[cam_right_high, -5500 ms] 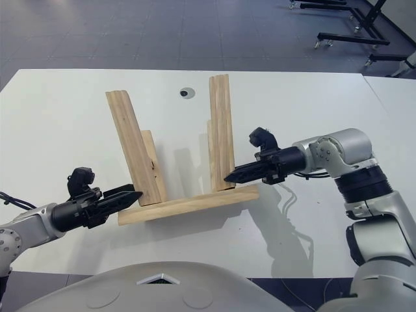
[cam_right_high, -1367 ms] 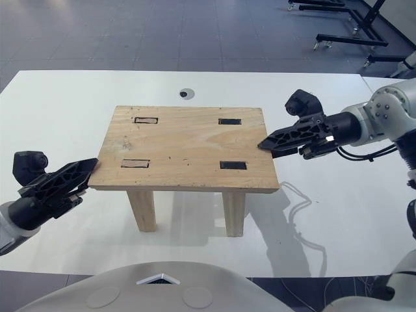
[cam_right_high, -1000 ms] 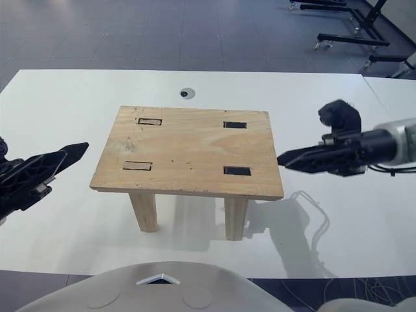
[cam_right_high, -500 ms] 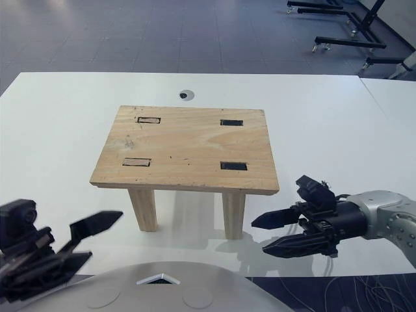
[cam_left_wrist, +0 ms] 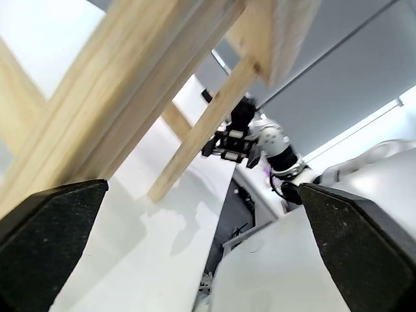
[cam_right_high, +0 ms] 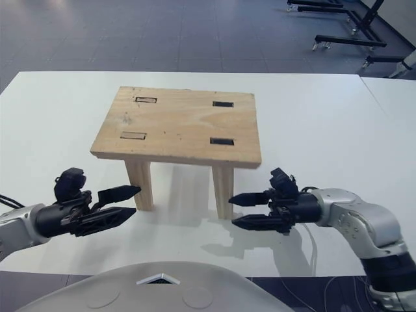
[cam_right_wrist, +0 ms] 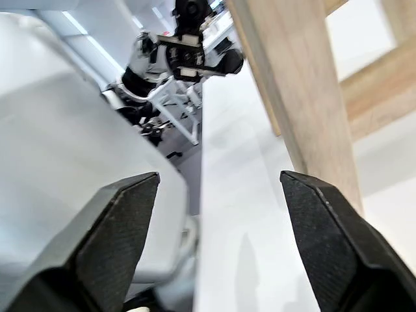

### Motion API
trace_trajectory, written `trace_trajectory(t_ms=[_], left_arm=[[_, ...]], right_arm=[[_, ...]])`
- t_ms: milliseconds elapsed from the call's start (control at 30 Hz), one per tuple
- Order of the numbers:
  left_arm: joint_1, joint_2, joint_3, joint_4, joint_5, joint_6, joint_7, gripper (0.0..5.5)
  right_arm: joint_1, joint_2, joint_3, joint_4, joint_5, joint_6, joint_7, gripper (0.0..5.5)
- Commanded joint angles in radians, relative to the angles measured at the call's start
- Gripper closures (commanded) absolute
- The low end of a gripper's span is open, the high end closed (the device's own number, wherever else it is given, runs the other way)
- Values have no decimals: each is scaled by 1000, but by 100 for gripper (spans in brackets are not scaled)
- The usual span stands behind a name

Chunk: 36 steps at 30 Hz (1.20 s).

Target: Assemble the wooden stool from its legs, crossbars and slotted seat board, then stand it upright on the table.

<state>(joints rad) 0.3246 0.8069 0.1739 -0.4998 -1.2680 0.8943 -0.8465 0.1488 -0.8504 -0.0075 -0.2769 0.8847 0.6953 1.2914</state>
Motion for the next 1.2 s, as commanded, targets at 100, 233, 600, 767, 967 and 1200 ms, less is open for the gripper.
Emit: trace_trajectory(t_ms=[100, 233, 600, 767, 967, 1200], left_arm=[[-183, -64, -104, 144, 186, -61, -33, 11], [-329, -162, -155, 280, 317, -136, -5, 11], [-512, -299, -159, 529, 522, -286, -14, 11], [-569, -320, -166, 582, 554, -302, -63, 11], [-550, -366, -139, 578, 596, -370, -37, 11], [-305, -580, -84, 140, 757, -624, 344, 11]], right_arm=[[-167, 182, 124, 112, -170, -98, -111, 207], [-258, 268, 150, 247, -246, -168, -122, 207], [-545, 439, 113, 704, -399, -398, -131, 207], [-629, 499, 64, 824, -419, -471, -147, 207], [-514, 525, -15, 643, -341, -438, -162, 207], [-260, 775, -67, 152, -539, -692, -699, 207]])
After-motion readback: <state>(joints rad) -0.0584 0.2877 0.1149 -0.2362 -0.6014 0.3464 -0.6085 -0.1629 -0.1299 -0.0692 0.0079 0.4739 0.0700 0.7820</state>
